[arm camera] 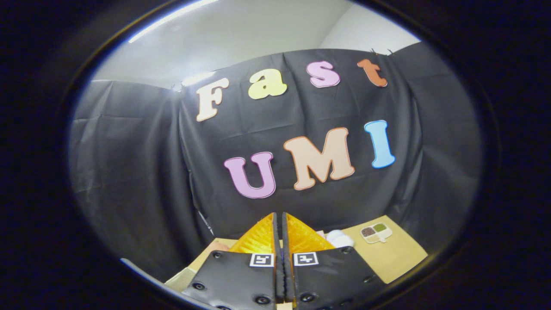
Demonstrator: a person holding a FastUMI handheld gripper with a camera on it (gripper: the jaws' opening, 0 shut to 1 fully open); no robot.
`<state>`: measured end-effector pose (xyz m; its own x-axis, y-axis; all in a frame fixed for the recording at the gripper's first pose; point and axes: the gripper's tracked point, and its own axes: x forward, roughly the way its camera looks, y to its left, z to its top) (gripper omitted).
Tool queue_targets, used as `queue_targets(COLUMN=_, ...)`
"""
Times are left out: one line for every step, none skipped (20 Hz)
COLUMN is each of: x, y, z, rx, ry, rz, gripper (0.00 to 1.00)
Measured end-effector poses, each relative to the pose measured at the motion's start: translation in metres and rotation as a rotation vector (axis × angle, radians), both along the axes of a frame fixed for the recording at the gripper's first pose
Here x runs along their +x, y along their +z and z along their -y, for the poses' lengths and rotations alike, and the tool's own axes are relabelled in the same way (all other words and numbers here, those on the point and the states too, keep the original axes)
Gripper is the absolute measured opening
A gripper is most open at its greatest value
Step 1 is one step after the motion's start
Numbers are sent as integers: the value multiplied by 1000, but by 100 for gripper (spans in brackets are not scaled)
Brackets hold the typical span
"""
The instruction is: Open the storage box then place both shoes into the box .Put the left shoe in first, then the right shoe, with the right side of both shoes facing outward in a uniform manner.
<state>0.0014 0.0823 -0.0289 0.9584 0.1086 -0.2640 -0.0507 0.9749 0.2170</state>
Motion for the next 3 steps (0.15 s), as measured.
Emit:
queue_targets(x=2, y=1, z=4, rx=-17, ry=-5, rz=12, gripper=3)
queue_targets(x=1, y=1, z=9, rx=-26, ry=-6, rz=14, gripper=3)
queue_targets(x=-2, y=-3, z=10, rx=-30, ry=-3, rz=10, gripper=3)
